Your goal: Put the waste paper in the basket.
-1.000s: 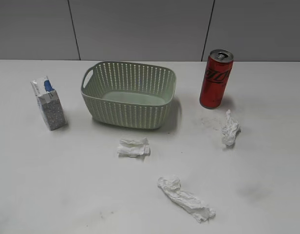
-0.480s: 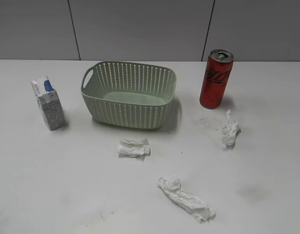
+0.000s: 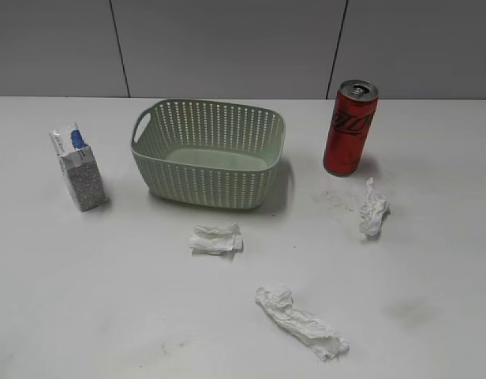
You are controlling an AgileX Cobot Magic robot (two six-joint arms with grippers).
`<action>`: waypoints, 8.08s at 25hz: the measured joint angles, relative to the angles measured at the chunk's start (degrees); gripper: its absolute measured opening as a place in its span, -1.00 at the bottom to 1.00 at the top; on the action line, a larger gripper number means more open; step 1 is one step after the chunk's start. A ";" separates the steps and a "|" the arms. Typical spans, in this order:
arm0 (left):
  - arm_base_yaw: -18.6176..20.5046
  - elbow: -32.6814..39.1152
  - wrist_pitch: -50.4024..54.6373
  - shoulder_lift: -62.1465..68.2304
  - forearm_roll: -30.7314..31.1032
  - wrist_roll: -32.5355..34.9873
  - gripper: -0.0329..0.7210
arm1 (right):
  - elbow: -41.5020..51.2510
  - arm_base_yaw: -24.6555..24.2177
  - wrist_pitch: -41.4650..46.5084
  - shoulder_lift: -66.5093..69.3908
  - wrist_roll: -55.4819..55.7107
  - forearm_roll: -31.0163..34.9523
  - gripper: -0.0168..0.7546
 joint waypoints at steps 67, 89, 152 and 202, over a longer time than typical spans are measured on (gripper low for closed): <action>0.00 0.00 0.00 0.00 0.00 -0.07 0.65 | -33.37 22.57 -32.05 92.97 23.97 -16.45 -0.86; 0.00 0.00 0.00 0.00 0.00 -0.07 0.65 | -45.88 36.19 -69.42 97.96 17.95 -16.83 -0.84; 0.00 0.00 0.00 0.00 0.00 -0.05 0.65 | -27.83 47.41 -20.32 96.93 1.23 -8.79 0.03; 0.00 0.00 0.00 0.00 0.00 -0.01 0.65 | -56.09 39.45 -44.19 103.97 13.95 -13.69 0.68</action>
